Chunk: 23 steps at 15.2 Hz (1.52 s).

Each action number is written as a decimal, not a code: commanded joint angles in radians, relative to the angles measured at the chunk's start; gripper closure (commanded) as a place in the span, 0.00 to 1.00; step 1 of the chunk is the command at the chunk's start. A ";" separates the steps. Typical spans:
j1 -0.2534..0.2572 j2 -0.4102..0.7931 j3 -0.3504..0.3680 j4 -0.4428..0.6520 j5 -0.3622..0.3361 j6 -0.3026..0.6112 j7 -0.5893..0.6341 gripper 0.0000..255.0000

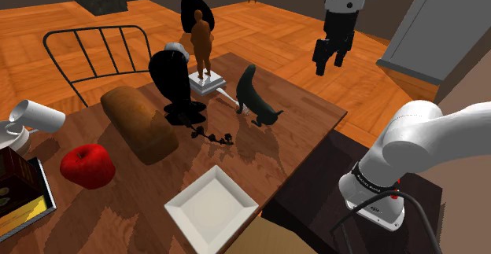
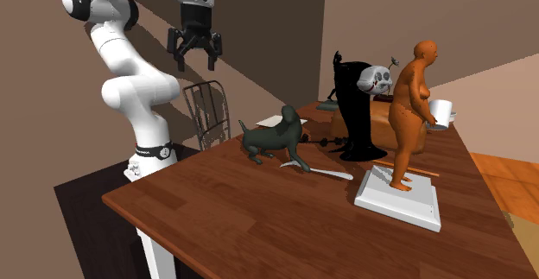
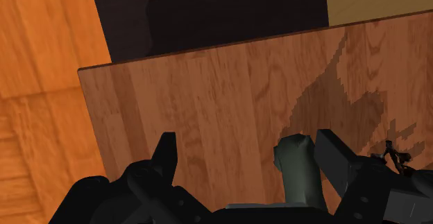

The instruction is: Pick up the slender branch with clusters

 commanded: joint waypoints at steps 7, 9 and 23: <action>0.034 0.099 0.084 -0.054 0.073 0.193 0.089 0.00; 0.044 0.142 0.113 -0.061 0.093 0.258 0.117 0.00; 0.086 0.566 0.300 0.049 0.119 0.675 0.327 0.00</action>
